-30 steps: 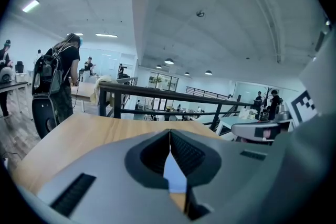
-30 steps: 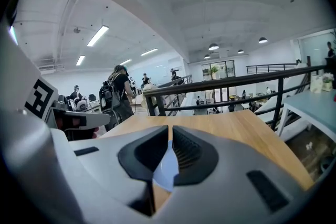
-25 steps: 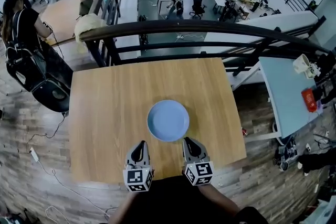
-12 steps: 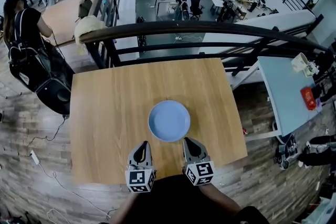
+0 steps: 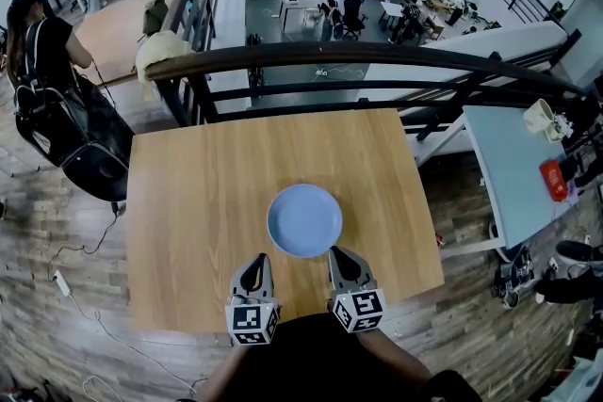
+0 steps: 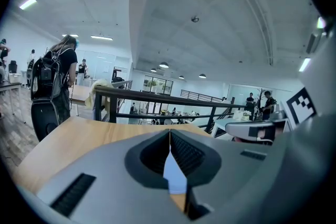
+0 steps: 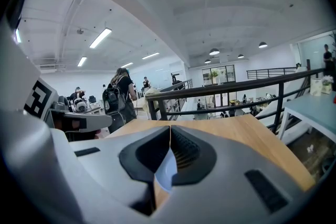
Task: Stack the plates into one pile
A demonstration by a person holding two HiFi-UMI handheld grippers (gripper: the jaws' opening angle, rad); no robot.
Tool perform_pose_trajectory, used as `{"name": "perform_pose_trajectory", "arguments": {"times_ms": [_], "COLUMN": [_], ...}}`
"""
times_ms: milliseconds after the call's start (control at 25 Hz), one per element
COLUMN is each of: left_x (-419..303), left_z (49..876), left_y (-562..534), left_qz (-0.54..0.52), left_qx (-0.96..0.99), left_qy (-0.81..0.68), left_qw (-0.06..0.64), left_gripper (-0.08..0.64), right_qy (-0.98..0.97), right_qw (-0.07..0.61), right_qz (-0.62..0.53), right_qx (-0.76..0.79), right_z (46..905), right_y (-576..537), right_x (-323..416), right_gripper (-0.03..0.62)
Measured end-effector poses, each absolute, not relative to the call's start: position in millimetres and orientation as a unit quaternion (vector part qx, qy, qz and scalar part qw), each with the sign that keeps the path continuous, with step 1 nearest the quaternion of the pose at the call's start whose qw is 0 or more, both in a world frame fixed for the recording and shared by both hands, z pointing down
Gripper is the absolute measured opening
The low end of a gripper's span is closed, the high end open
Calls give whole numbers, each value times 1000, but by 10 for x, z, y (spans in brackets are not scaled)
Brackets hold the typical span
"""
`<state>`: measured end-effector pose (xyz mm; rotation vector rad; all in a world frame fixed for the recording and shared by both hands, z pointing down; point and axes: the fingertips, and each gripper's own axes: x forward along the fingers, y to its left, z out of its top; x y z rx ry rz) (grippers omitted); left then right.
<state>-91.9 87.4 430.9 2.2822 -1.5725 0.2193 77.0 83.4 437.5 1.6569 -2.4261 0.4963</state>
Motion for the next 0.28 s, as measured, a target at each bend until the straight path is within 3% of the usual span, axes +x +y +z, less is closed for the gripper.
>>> {"name": "perform_pose_trajectory", "arguments": {"times_ms": [280], "left_x": [-982], "left_z": [4320], "left_y": [908], "left_qz": [76], "left_qx": [808], "left_qy": [-556], "left_qw": [178], "left_gripper": [25], "right_qy": [-809], "right_qw": [86], "right_qz": [160], "right_qx": [559], "right_z": [4394], "right_y": [863], "right_x": [734], "right_gripper": [32]}}
